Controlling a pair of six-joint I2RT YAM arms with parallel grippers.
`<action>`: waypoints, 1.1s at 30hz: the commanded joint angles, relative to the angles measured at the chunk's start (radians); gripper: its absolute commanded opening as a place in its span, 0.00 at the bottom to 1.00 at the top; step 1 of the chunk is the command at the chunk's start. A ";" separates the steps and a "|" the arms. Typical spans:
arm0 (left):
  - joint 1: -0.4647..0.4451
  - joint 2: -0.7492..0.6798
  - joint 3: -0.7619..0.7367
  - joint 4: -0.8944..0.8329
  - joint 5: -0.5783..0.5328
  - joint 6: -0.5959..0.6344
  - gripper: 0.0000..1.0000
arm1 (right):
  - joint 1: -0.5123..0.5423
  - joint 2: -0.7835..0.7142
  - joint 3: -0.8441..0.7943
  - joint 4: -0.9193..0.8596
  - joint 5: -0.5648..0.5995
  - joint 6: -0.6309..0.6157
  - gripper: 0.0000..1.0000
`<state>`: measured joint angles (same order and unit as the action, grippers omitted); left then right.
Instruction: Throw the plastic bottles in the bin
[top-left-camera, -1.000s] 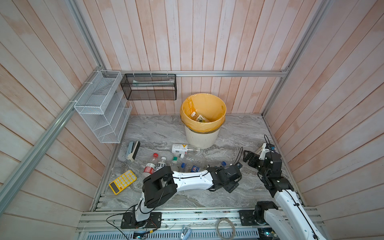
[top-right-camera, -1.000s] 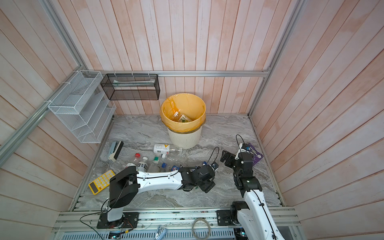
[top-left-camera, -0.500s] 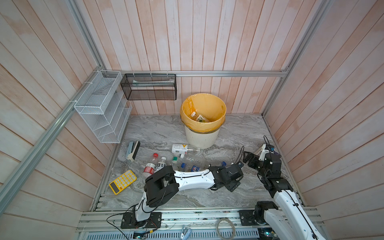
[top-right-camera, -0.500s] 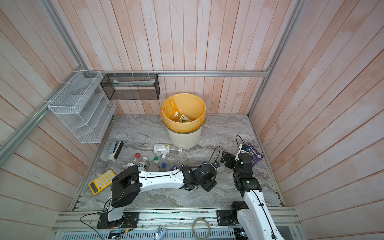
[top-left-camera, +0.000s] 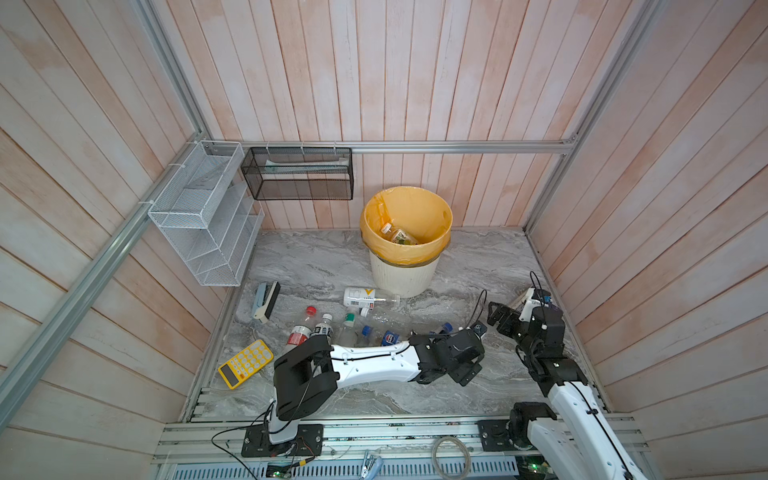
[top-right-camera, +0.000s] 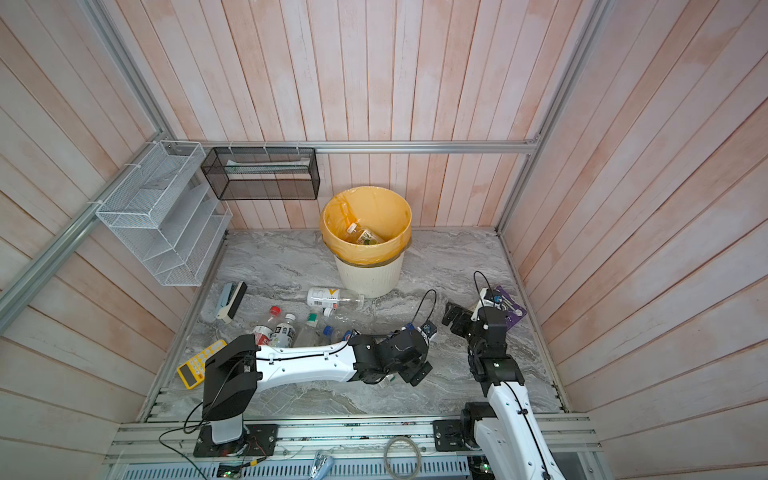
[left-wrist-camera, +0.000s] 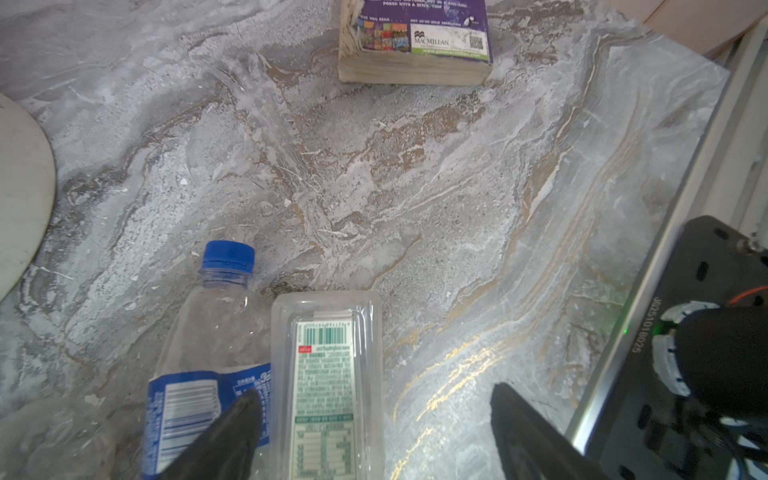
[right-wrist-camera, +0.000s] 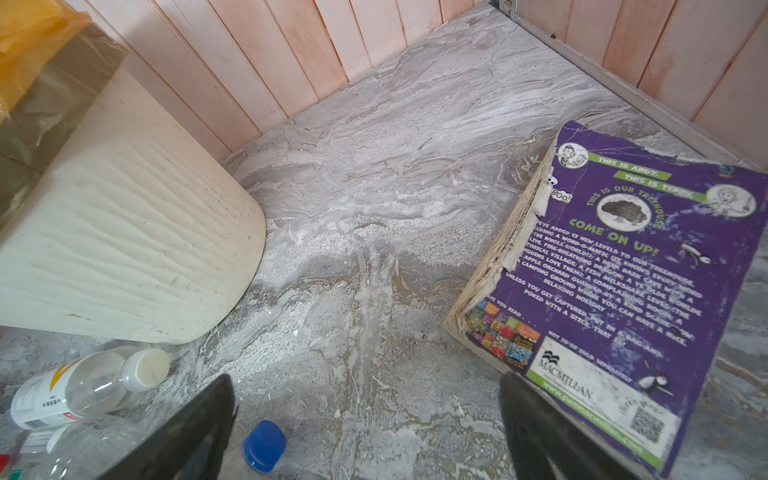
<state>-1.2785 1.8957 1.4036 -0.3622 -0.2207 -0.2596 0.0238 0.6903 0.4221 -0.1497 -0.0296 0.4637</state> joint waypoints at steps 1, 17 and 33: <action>-0.001 -0.008 -0.022 0.003 -0.042 -0.011 0.89 | -0.007 -0.012 -0.008 0.007 -0.017 -0.016 0.99; 0.011 0.117 0.013 -0.069 -0.002 -0.007 0.88 | -0.013 -0.008 -0.008 0.008 -0.038 -0.019 0.99; 0.012 0.114 0.003 -0.034 0.062 0.003 0.56 | -0.021 -0.009 -0.011 0.012 -0.043 -0.021 0.99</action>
<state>-1.2705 2.0281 1.4014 -0.4267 -0.1825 -0.2588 0.0097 0.6880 0.4194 -0.1497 -0.0658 0.4526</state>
